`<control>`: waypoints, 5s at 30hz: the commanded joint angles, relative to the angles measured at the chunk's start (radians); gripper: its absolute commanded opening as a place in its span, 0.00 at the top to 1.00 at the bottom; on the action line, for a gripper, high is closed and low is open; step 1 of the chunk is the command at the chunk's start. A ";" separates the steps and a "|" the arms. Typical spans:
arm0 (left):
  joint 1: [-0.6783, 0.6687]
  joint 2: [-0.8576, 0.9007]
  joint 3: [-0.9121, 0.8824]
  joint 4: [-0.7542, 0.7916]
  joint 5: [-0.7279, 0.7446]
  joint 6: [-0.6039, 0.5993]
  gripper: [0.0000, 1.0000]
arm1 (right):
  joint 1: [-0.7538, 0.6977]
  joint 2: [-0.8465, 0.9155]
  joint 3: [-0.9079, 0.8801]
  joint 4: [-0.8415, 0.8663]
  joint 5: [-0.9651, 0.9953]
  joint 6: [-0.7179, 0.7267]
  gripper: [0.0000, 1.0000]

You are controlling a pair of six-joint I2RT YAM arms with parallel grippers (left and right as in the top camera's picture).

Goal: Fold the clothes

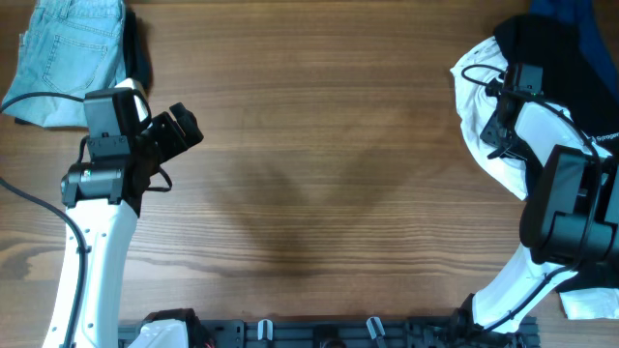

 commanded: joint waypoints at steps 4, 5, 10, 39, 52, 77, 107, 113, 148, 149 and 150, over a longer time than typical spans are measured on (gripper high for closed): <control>-0.004 -0.005 0.018 0.042 0.015 -0.009 0.04 | -0.004 -0.196 0.107 -0.128 -0.132 -0.095 0.96; -0.004 -0.021 0.018 0.054 0.015 -0.009 0.04 | -0.003 -0.253 0.118 -0.143 -0.208 -0.126 0.96; -0.003 -0.112 0.076 0.066 -0.065 -0.009 0.05 | 0.069 -0.470 0.140 -0.155 -0.483 -0.153 0.96; -0.006 0.011 0.081 0.051 -0.040 0.079 0.00 | 0.472 -0.324 0.132 -0.160 -0.525 -0.027 0.27; -0.373 0.354 0.142 0.279 -0.185 0.100 0.00 | 0.357 -0.015 0.130 -0.280 -0.464 0.002 0.31; 0.045 0.151 0.208 0.183 -0.190 0.101 0.00 | 0.818 -0.039 0.524 -0.132 -0.618 -0.042 0.96; 0.331 -0.132 0.207 -0.080 0.014 0.089 0.00 | 1.061 0.026 0.995 -0.450 -0.415 -0.182 0.96; 0.231 -0.014 0.207 -0.099 0.019 0.060 0.00 | 0.906 0.149 0.995 -0.388 -0.471 -0.214 0.96; -0.252 0.855 0.647 0.106 -0.079 0.294 0.01 | 0.401 0.108 1.000 -0.568 -0.566 -0.272 0.08; -0.253 0.872 0.647 0.105 -0.079 0.307 0.03 | 0.401 0.108 1.000 -0.568 -0.566 -0.272 0.09; -0.259 0.902 0.647 0.104 -0.078 0.335 0.04 | 0.402 0.108 1.000 -0.567 -0.566 -0.271 0.09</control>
